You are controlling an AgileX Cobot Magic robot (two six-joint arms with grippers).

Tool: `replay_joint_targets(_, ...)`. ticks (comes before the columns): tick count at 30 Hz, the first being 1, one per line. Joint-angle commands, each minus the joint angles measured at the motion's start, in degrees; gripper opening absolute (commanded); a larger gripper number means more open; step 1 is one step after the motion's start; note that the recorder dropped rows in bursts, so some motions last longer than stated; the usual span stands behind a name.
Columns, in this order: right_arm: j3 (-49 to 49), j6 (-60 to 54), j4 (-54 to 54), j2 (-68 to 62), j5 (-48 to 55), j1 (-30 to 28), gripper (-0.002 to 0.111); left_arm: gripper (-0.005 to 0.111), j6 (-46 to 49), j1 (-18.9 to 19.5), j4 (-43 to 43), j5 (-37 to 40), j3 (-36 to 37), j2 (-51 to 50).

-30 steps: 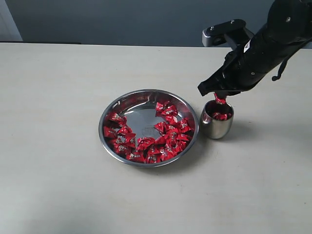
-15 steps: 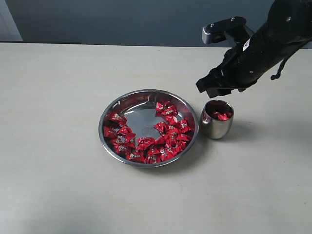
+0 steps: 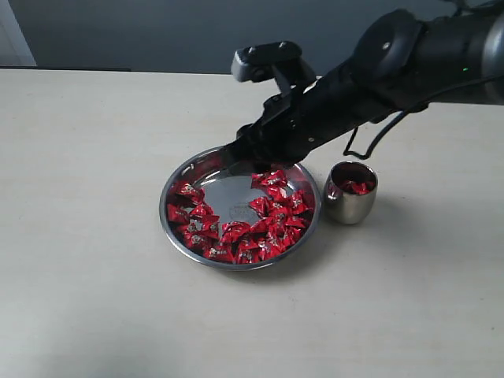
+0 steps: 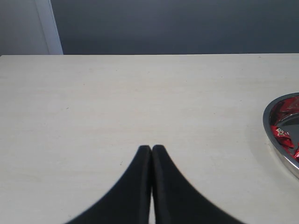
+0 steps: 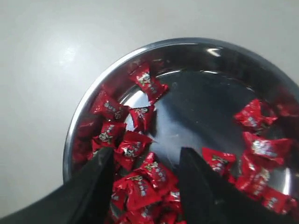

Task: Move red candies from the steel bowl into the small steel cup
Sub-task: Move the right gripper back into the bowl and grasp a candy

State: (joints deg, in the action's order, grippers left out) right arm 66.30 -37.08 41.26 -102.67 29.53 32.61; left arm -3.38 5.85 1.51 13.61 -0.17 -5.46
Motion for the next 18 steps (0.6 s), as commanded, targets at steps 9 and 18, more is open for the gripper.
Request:
replay_joint_targets(9,5.07,-1.02,3.38,-12.15,0.68,4.84,0.044,0.0,-0.13,-0.29,0.14,-0.24,0.17,0.39)
replay_joint_targets(18,6.02,-1.02,5.4,-15.65,0.55,4.84,0.044,0.0,-0.13,-0.29,0.14,-0.24,0.17,0.39)
